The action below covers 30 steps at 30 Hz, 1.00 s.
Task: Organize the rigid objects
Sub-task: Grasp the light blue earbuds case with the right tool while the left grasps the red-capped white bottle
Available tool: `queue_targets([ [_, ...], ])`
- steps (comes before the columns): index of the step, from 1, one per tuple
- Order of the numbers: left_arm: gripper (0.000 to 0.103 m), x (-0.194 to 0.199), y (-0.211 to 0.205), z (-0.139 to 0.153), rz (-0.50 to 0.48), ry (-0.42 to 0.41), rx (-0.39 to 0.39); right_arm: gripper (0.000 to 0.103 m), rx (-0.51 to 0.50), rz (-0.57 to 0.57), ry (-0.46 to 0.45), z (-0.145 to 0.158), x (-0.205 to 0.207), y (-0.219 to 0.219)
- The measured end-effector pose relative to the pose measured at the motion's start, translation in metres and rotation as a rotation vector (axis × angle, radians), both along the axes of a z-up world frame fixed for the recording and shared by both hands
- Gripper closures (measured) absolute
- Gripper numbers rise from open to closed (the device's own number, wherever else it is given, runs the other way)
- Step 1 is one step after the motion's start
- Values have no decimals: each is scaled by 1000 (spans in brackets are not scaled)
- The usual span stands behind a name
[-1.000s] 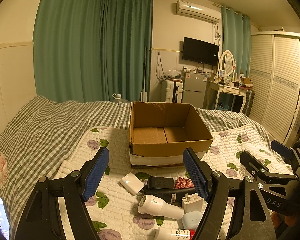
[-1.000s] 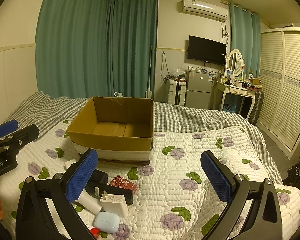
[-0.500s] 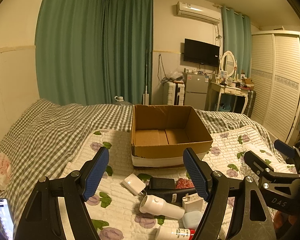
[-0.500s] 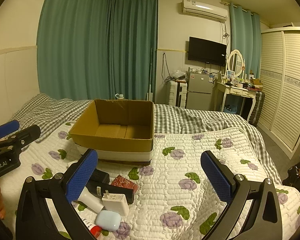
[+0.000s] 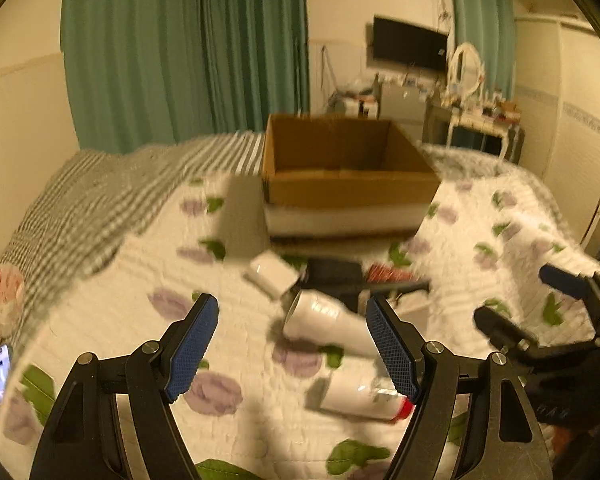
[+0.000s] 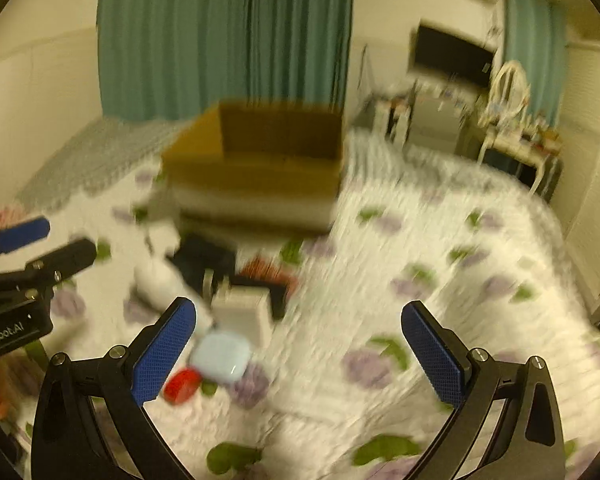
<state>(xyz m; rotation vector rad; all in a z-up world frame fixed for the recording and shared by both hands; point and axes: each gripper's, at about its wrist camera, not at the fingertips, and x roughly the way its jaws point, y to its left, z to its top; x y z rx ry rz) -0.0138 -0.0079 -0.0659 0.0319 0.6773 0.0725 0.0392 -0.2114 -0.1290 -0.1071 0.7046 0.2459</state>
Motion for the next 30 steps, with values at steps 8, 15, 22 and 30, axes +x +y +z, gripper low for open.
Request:
queue_targets([
  [8,24,12,26,-29,82,84,-50,12,1,69,212,-61,32,29],
  [15,24,14,26,-29,80,102,-51,55,-23,100,251,-74,34,33],
  [22,24,8,8,-27,14,98,-11,76,27,83,214,-47,23,5],
  [30,24,-2,-36,-53,-173,219,-7,79,75,54,210,-35,22,-21],
])
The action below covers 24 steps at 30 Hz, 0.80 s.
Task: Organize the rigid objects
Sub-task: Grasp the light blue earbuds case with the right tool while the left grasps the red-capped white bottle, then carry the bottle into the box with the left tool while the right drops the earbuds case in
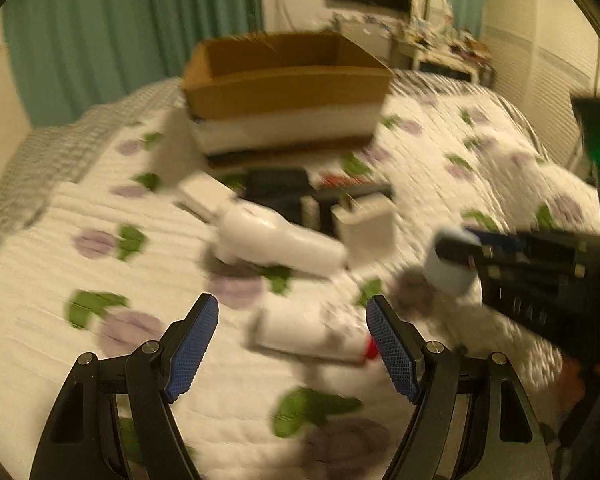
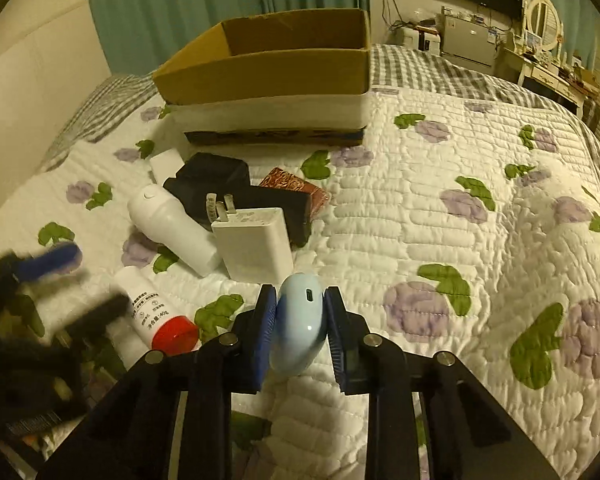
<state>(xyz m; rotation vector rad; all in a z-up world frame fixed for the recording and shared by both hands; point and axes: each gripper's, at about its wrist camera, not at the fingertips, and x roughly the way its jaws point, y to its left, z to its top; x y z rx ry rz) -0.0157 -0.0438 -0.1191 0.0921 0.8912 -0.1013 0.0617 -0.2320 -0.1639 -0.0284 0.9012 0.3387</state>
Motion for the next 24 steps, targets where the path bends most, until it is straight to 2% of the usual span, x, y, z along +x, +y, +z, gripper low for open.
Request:
queue_targets([
  [6,24,4,-11,-19,-51,75,0,79,43,-9,10,0,3,-7],
  [9,24,7,-13,-23,-53,80,1,79,56,-13,21,-2,5,-10],
  [12,23,16,-19,-33,-58,100,42,79,59,-15,29,-4,6,-11],
  [14,23,25,-24,-48,-59,167,81,79,59,-14,29,-4,5,-11],
  [15,23,28,-25,-51,-62,173,88,79,59,-13,28,-4,5,-11],
  [21,26,26,-21,-46,-68,128,45,79,57,-8,15,1,1,-10],
  [24,26,18,-17,-29,-52,71,22,79,56,-8,-14,12,-4,-10],
])
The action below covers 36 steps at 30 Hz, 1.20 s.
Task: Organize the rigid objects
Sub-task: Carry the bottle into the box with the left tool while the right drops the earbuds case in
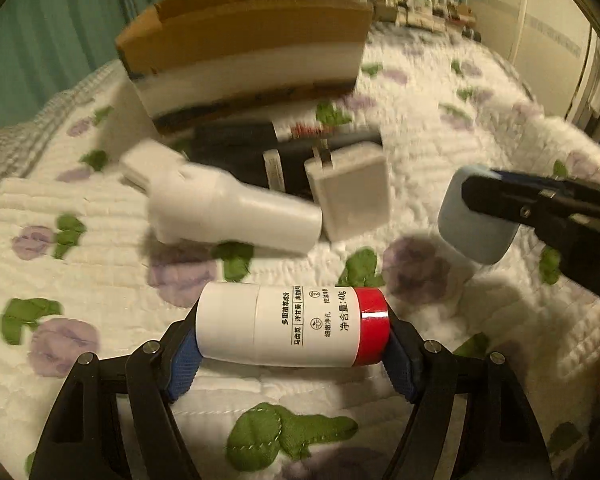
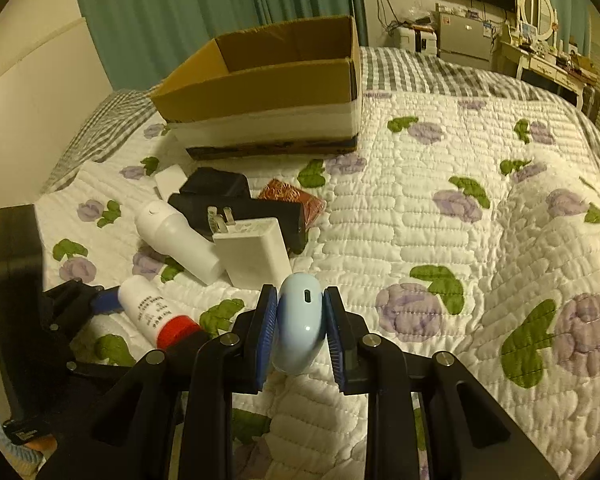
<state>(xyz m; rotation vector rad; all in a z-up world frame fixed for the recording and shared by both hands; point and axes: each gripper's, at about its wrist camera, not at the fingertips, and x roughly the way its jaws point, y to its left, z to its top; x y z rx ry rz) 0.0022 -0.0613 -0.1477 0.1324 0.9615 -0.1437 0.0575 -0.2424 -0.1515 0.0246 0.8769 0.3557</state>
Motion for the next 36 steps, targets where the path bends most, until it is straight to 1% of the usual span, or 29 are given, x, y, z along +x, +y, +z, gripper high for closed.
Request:
queue_targets([
  [3,26,-5,4,27,13,-61,-30,80,-1,7,-44,19,-3,-2],
  [6,26,-2,12,56,49,-96,-76,80,-17,25,-98,43,0,-2],
  [9,26,14,18,93,76,-149,-94,80,-33,40,-171,75,11,0],
  [10,26,22,20,108,76,-176,-98,80,-31,43,-196,87,19,0],
  [13,26,49,25,140,84,-233,-104,80,-27,52,-259,118,44,3],
  [14,26,66,27,150,90,-251,-110,80,-29,52,-283,129,56,4],
  [16,26,97,32,162,104,-269,-115,80,-32,52,-322,146,79,8],
  [18,26,125,34,166,113,-276,-119,80,-40,56,-336,155,101,13],
  [20,26,153,34,164,111,-272,-116,80,-38,56,-338,156,125,17],
  [22,26,180,36,155,120,-262,-99,80,-31,57,-328,151,148,21],
  [25,26,211,41,130,134,-240,-62,80,-25,57,-309,136,179,26],
  [28,26,224,48,109,134,-235,-52,80,-27,63,-282,116,202,31],
  [32,24,230,57,95,124,-208,-71,80,-16,67,-248,96,219,32],
  [34,24,231,61,99,121,-226,-111,80,-18,65,-235,90,222,33],
  [36,24,232,62,106,129,-226,-127,80,-23,64,-234,89,222,32],
])
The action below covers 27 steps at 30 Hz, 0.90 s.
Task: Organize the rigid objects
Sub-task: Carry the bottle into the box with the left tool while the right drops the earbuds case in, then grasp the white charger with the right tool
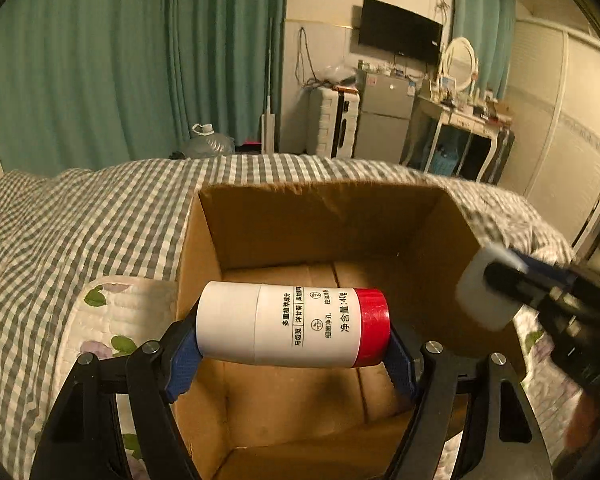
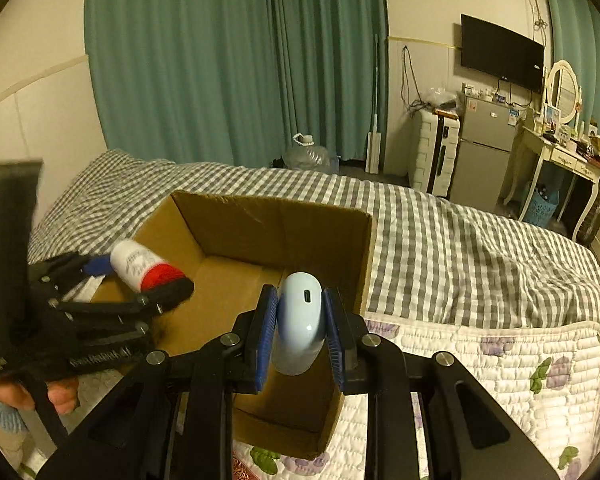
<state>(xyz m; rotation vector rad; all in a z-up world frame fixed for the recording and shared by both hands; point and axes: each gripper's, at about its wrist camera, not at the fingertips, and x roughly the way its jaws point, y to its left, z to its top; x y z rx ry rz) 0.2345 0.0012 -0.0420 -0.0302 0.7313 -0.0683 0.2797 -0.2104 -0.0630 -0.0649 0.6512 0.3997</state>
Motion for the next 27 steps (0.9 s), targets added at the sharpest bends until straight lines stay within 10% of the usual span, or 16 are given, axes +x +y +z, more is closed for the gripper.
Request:
queue_targets([
  [14,24,-3,-9,15,-5,-33,44,79,21,16,9,-11,7,10],
  [18,24,-8,-8,19,5,-33,51,43,40,-11,-5,-2,0,2],
  [27,24,-73,-9,65,23,-95,58,19,31,-78,-79,49,-68,-23],
])
